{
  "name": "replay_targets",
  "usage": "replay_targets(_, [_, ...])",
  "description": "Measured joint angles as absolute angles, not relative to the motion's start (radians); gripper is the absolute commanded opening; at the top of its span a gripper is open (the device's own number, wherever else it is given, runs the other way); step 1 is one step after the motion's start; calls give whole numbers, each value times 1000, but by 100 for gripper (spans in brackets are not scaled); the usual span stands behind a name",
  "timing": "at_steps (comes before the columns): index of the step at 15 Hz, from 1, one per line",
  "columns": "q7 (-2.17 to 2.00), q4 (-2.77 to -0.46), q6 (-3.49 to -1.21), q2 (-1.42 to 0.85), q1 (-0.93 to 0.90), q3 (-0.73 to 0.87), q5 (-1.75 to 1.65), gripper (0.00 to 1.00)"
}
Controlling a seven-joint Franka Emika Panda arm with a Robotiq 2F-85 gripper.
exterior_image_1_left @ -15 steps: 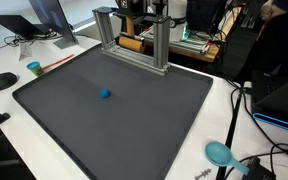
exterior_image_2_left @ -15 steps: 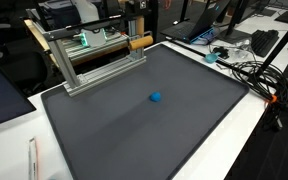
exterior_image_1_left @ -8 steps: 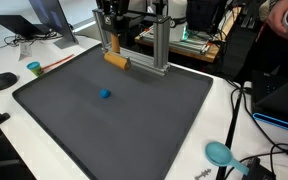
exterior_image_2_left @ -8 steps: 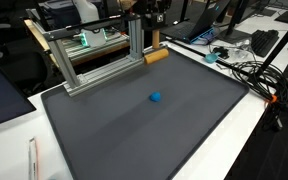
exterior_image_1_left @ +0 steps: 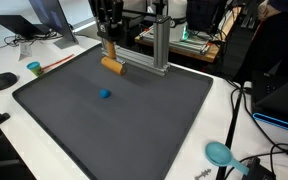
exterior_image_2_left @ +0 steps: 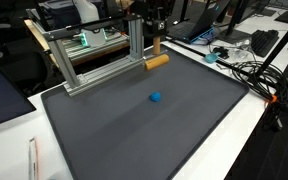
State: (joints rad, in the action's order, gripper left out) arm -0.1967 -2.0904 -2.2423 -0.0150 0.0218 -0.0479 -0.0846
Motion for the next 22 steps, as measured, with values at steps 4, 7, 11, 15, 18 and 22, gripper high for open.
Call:
replay_targets(4, [-212,-2093,-2278,-36,21,-42,-88,23])
replay_targets(7, [-233,-2094,-2338,-69,19,-37,-104,23])
replay_targets(11, [-284,-2094,-2399,-123,11,-27,-159,23])
replay_targets(15, [-326,-2094,-2422,-161,-4,-10,-200,23])
replay_targets(18, [-342,-2094,-2438,-180,-14,4,-209,23])
replay_targets(22, [-359,-2094,-2465,-196,-22,20,-213,23])
